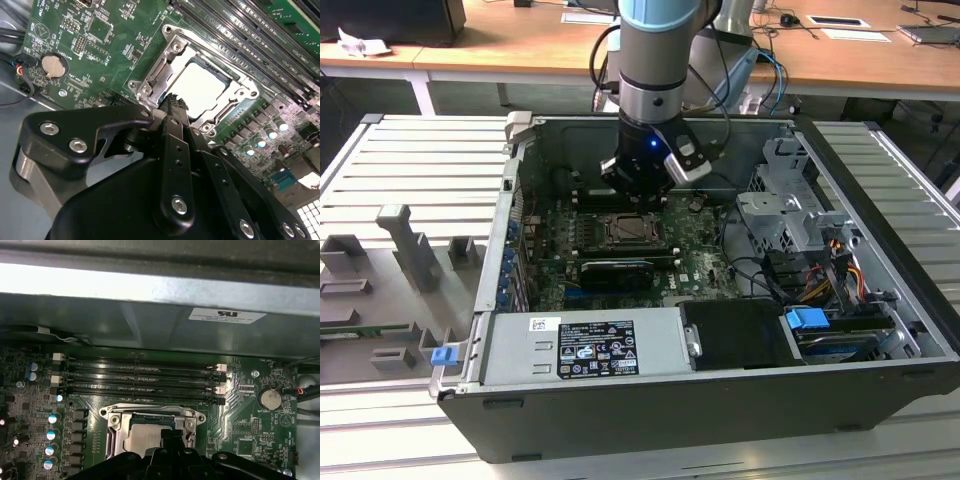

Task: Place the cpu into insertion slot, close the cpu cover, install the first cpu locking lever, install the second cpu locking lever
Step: 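Install the second cpu locking lever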

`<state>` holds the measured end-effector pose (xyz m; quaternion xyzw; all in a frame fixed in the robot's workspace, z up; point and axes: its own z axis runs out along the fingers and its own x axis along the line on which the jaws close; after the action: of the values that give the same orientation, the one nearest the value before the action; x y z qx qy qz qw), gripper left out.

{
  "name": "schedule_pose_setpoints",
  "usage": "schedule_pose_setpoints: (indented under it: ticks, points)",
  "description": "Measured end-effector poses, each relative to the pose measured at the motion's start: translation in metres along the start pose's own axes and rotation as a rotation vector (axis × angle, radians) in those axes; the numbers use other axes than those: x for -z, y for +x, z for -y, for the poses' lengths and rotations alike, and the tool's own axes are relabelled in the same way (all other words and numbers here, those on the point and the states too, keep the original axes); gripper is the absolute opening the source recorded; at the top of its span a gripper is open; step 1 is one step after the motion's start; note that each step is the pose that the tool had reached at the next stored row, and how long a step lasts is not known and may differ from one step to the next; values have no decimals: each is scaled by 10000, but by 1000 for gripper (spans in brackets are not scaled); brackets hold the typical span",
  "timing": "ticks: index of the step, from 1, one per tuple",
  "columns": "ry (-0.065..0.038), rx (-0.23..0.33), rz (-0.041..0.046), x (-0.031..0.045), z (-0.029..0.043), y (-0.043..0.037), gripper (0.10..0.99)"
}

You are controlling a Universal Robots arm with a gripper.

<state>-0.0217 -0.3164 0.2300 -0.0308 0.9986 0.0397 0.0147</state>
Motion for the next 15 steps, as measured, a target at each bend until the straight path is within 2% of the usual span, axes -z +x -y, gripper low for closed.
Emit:
schedule_pose_setpoints:
  ticks: [3,5,8,10,13,15]
  points:
    - [-1,1,1,47,1,-2,106]
    - [-1,-6,1,49,17,2,106]
    - [0,-8,1,54,84,7,106]
    - [3,-9,0,64,103,9,106]
    - [2,-9,0,132,101,6,106]
    - [-1,-8,1,149,109,7,106]
